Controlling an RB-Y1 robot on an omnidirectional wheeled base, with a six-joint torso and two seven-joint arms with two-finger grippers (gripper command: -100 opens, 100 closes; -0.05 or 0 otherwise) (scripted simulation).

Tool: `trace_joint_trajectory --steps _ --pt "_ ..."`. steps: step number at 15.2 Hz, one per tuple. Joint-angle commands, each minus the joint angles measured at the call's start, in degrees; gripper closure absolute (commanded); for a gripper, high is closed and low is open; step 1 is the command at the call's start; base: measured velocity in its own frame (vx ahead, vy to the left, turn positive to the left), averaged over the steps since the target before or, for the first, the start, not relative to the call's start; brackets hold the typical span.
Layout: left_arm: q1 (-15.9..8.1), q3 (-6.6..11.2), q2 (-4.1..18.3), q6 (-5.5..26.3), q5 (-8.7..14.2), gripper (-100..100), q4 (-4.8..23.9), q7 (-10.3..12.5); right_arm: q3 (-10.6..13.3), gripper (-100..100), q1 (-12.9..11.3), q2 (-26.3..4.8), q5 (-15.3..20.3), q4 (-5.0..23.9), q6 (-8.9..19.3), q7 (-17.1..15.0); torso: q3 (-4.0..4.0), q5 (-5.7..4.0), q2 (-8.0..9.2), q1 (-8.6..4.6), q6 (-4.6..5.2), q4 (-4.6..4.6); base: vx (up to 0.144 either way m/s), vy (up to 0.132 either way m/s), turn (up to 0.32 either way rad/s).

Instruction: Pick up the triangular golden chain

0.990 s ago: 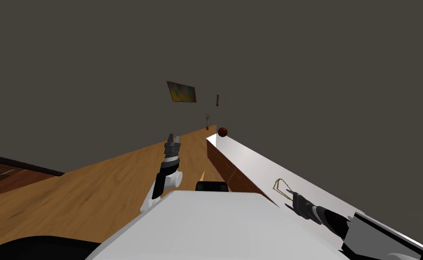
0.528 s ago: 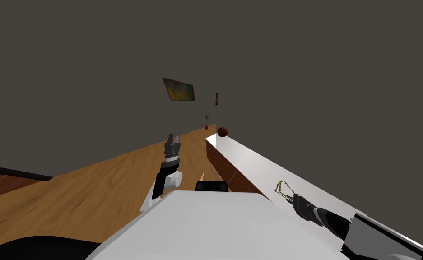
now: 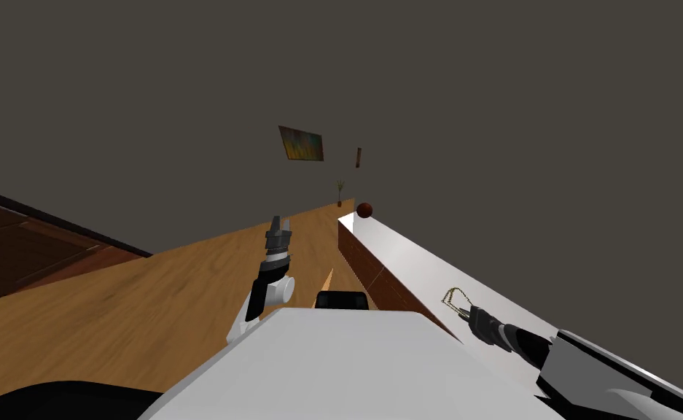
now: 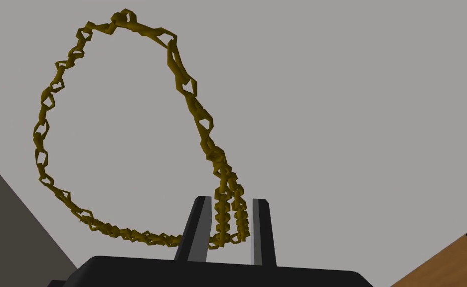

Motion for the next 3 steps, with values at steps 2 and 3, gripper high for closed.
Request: trace_joint_trajectory --steps 2,3 --pt "0.0 0.0 0.0 0.0 0.0 0 0.0 0.0 0.7 100 -1.1 -0.3 0.6 0.0 0.8 -2.9 -0.05 0.0 -0.1 0.0 -0.01 -0.01 -0.116 -0.009 0.109" --pt "0.0 0.0 0.0 0.0 0.0 0 0.0 0.0 0.5 100 -0.8 -0.1 0.4 0.4 0.3 -1.5 -0.09 0.0 -0.18 0.0 -0.06 -0.02 -0.072 -0.009 0.067"
